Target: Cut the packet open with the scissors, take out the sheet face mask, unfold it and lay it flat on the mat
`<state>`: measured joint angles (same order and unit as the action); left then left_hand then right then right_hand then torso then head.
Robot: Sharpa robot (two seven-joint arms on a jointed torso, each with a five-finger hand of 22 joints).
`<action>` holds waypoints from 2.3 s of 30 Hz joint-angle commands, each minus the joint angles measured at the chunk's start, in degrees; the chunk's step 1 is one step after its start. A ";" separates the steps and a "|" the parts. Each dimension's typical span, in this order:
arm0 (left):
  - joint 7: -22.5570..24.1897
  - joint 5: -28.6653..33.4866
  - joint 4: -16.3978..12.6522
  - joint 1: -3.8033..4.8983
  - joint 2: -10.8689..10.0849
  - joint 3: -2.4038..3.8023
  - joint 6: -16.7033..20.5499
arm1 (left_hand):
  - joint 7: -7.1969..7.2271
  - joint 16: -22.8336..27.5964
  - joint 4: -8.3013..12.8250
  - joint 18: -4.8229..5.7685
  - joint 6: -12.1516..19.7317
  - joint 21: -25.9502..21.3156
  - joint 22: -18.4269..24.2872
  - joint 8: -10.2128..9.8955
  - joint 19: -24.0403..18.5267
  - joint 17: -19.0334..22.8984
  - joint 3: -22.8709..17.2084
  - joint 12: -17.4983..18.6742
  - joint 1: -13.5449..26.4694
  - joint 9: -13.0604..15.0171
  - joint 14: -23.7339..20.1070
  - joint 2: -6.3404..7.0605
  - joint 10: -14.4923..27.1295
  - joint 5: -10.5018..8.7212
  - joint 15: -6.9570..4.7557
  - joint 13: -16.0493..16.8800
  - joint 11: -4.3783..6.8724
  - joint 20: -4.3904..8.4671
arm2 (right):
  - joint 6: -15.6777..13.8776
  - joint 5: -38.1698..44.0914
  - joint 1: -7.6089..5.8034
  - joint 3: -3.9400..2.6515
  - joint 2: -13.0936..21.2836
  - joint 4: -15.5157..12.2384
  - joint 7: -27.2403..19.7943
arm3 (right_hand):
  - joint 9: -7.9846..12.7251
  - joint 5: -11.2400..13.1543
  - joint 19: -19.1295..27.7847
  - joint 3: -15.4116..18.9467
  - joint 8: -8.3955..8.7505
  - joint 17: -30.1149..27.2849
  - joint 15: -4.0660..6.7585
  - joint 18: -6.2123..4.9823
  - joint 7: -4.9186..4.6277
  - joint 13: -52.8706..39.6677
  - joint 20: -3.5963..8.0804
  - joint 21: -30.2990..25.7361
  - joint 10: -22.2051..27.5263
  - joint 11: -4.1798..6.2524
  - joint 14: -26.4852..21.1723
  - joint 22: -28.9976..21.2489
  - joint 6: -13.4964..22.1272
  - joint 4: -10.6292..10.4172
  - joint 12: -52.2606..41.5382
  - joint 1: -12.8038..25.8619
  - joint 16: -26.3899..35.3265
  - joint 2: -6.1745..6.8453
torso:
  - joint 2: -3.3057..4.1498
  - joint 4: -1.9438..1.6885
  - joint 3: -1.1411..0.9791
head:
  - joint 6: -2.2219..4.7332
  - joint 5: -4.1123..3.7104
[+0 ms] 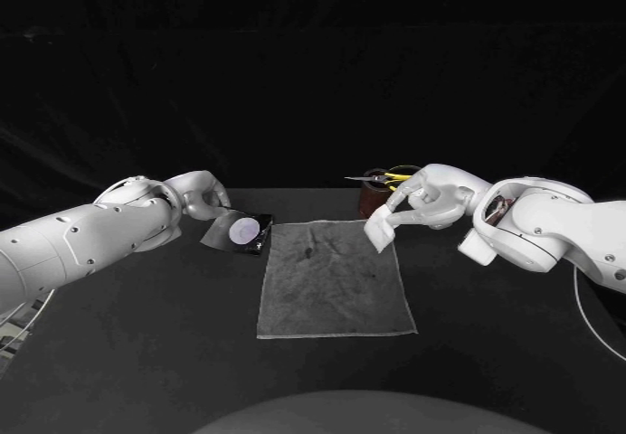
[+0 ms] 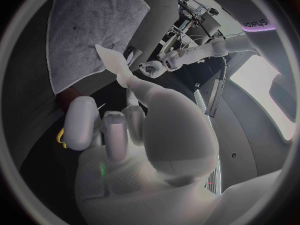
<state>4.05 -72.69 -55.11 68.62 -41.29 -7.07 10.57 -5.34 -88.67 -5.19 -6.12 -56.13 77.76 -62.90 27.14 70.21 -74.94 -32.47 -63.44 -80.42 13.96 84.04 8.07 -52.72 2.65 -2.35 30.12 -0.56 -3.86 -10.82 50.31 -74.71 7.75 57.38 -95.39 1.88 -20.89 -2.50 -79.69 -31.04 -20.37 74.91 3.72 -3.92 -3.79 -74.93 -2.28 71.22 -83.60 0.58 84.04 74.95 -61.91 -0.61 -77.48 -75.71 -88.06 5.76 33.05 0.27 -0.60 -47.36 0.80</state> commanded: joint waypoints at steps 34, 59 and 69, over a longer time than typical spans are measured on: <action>4.05 10.17 -5.91 -0.47 -2.14 0.49 7.29 | -3.37 7.62 -5.95 -3.60 8.53 -13.02 19.64 -6.24 -14.35 16.44 2.46 8.84 -1.55 -2.96 -9.79 6.62 5.85 0.15 2.98 -7.06 -3.64 -2.56 | -0.92 -0.59 0.21 -0.03 -1.50 0.84 0.02 | -2.01 -0.29 0.52 -0.39 -0.38 12.19 0.35 -0.58 0.13 -6.75 -0.03 -0.22 -1.84 0.11 5.25 3.99 -0.32 0.10 0.14 0.24 -0.14 -0.58 | -0.07 -0.01 0.00 | 0.21 -0.90; 11.46 40.83 -28.23 -1.10 -4.26 1.09 6.88 | -3.77 17.14 -4.98 -4.47 6.55 -20.38 27.01 -3.13 -17.66 34.91 0.57 16.17 -2.29 -2.15 -20.10 5.26 4.24 0.11 3.95 -13.95 -4.72 -3.56 | -7.43 -20.15 1.72 0.40 -7.06 2.78 0.83 | -2.19 -0.28 0.97 -0.46 -0.67 11.44 0.34 -0.76 0.09 -6.53 -0.04 -1.03 -1.71 0.07 5.06 3.57 -0.04 0.01 0.53 0.57 0.34 -0.83 | -0.03 -0.04 -0.02 | 0.14 -2.16; 13.30 43.71 -28.50 -2.38 -2.11 0.68 8.05 | -2.64 17.68 -4.13 -4.50 3.34 -21.06 27.55 -0.56 -17.25 35.69 0.86 16.58 -2.50 -1.20 -20.27 4.72 2.91 0.12 3.42 -14.77 -3.94 -3.28 | -8.46 -22.35 1.78 0.39 -8.17 2.56 1.08 | -2.23 -0.29 1.02 -0.47 -0.73 11.37 0.34 -0.78 0.07 -6.49 -0.04 -1.12 -1.68 0.06 5.04 3.53 0.07 -0.04 0.61 0.69 0.38 -0.92 | -0.02 -0.04 -0.02 | 0.16 -2.37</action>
<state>15.40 -31.50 -83.32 66.25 -43.62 -6.44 17.66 -8.08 -71.22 -9.57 -9.81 -52.29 56.96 -35.38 26.23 52.60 -39.30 -31.65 -47.08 -82.87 12.65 63.84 13.33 -49.56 2.66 1.50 15.39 -4.57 -7.18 -17.98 30.16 -72.93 8.18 49.36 -92.88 2.94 -20.90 -2.57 -79.08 -31.35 -20.71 74.96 3.69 -3.89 -3.77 -74.92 -2.48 70.44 -83.61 0.61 84.01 74.95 -61.56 -0.59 -77.15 -75.19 -87.56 5.22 33.05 0.25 -0.65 -47.19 -1.52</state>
